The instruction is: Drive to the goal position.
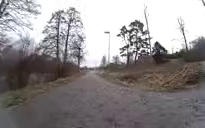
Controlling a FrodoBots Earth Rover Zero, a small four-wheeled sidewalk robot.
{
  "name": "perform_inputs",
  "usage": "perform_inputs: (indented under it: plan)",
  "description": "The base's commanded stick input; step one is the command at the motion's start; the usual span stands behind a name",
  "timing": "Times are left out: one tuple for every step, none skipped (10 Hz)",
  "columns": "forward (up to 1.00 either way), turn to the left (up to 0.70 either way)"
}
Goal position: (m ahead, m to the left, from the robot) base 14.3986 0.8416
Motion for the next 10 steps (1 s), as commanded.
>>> perform_inputs:
  plan:
    - [1.00, 0.00]
    - [1.00, 0.00]
    - [1.00, 0.13]
    - [1.00, 0.40]
    - [1.00, 0.40]
    - [1.00, 0.40]
    - [1.00, 0.18]
    - [1.00, 0.00]
    - [1.00, 0.00]
    - [1.00, 0.00]
